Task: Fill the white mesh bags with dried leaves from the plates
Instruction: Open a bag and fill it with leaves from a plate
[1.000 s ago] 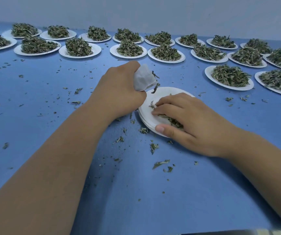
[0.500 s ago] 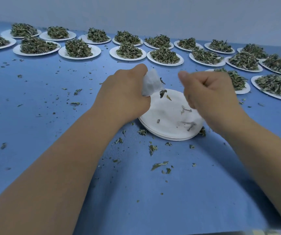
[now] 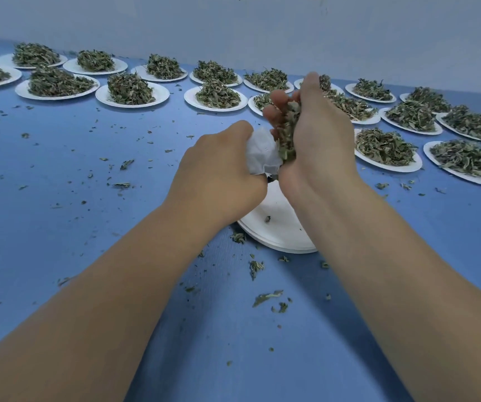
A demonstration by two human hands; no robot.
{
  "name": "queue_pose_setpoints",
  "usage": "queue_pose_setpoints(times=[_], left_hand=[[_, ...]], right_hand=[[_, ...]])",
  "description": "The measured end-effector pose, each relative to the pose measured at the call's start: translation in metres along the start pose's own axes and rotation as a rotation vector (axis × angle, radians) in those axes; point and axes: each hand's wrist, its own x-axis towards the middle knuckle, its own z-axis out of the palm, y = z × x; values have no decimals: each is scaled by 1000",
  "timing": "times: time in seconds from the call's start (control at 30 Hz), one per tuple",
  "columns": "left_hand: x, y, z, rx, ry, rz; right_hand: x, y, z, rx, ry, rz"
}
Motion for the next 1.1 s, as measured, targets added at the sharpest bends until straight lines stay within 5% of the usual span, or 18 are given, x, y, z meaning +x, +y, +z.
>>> queue_pose_setpoints(times=[0.5,0.8,0.93,1.1], left_hand=[[9,-1,1,-200,28,-112],[8,1,6,68,-23,38],[1,2,-2,94,-12,73],[3,2,-4,103,-14,76]], right_hand=[[-5,8,-13,-427,-270,-174],[-1,6,-14,-652,-416,-211],[-3,3,-15,-886,-651,-132],[-1,6,-13,-843,-692,-141]])
